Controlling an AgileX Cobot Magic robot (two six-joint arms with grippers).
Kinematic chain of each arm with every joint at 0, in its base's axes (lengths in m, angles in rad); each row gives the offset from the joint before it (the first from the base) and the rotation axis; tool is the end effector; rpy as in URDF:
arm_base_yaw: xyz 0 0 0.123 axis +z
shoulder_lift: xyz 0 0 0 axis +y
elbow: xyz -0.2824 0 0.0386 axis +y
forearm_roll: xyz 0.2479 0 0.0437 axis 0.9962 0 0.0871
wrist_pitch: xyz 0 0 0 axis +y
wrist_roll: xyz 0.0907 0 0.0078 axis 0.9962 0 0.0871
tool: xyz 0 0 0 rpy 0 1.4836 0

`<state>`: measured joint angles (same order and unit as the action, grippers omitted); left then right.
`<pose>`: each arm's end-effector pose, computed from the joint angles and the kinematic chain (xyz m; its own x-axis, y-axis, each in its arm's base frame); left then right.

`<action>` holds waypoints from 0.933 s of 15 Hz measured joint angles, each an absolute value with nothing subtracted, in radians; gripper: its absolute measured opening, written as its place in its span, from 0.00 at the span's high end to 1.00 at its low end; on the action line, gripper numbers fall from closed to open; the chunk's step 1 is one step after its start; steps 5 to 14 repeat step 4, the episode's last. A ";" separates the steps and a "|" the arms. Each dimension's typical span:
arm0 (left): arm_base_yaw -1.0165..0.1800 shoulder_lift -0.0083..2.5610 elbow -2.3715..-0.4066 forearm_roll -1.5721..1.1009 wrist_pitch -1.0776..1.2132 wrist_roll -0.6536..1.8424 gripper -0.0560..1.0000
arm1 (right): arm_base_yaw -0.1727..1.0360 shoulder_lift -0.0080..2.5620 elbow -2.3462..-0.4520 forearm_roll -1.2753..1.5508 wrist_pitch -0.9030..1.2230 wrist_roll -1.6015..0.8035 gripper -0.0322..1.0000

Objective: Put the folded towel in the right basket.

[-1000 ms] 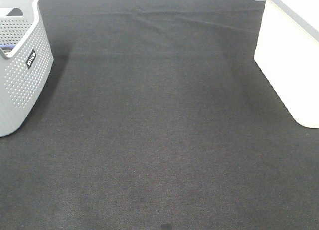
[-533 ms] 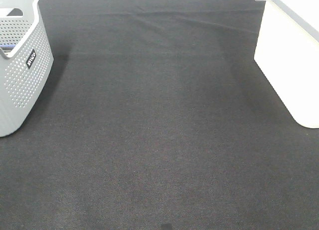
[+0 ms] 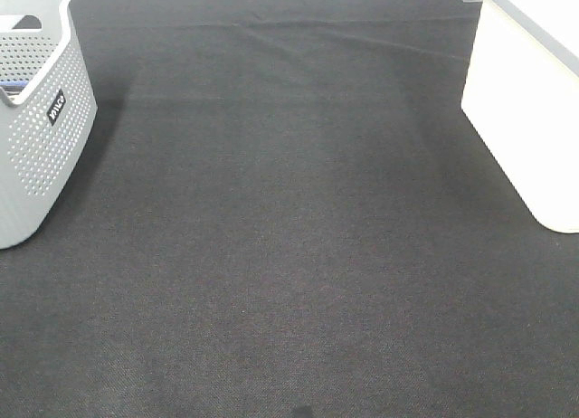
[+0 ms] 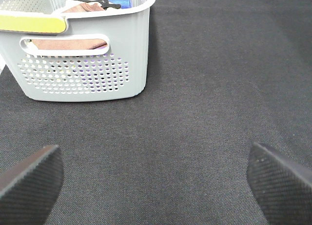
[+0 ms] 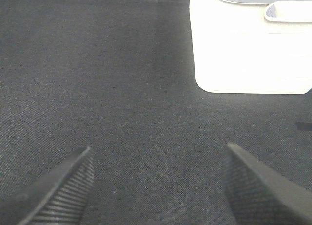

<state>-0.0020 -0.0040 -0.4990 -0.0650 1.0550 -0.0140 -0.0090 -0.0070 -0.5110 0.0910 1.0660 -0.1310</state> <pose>-0.0052 -0.0051 0.2775 -0.4494 -0.0451 -0.8922 0.0319 0.9973 -0.0665 -0.0076 0.0073 0.2800 -0.4360 -0.0826 -0.8962 -0.1005 0.9940 -0.0427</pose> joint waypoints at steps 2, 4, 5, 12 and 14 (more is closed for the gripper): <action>-0.002 -0.004 -0.499 -0.065 1.055 -0.014 0.03 | -0.009 -0.007 -0.511 0.091 1.066 -0.131 0.29; -0.002 -0.004 -0.499 -0.065 1.055 -0.014 0.03 | -0.009 -0.007 -0.511 0.091 1.066 -0.131 0.29; -0.002 -0.004 -0.499 -0.065 1.055 -0.014 0.03 | -0.009 -0.007 -0.511 0.091 1.066 -0.131 0.29; -0.002 -0.004 -0.499 -0.065 1.055 -0.014 0.03 | -0.009 -0.007 -0.511 0.091 1.066 -0.131 0.29; -0.002 -0.004 -0.499 -0.065 1.055 -0.014 0.03 | -0.009 -0.007 -0.511 0.091 1.066 -0.131 0.29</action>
